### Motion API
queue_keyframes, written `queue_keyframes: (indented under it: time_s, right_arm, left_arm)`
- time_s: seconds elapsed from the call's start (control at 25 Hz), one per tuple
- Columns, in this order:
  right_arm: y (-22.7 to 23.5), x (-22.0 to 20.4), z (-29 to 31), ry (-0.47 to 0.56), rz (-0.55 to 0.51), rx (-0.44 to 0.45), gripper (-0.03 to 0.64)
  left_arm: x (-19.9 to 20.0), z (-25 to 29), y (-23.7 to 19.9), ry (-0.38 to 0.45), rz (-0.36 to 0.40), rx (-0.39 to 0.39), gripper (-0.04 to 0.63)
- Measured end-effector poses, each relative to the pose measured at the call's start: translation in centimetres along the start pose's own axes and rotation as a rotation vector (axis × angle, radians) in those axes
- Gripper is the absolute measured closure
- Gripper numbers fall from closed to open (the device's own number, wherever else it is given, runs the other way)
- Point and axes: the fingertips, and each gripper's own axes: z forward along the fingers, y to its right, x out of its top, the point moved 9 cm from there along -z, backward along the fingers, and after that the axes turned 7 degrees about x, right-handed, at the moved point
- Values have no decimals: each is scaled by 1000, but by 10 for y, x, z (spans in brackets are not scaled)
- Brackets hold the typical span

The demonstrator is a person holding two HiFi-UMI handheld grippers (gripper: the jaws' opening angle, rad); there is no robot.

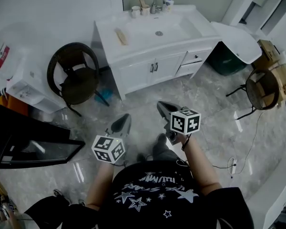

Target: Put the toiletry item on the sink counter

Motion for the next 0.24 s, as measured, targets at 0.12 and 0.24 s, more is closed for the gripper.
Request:
queue_keyframes:
  time_s: [0.12, 0.24]
  right_arm:
    - [10, 7, 1, -4, -7, 7, 602]
    - [24, 15, 1, -6, -12, 9, 603]
  left_arm:
    - [3, 12, 2, -2, 2, 4, 575]
    - [7, 27, 7, -6, 7, 3, 575]
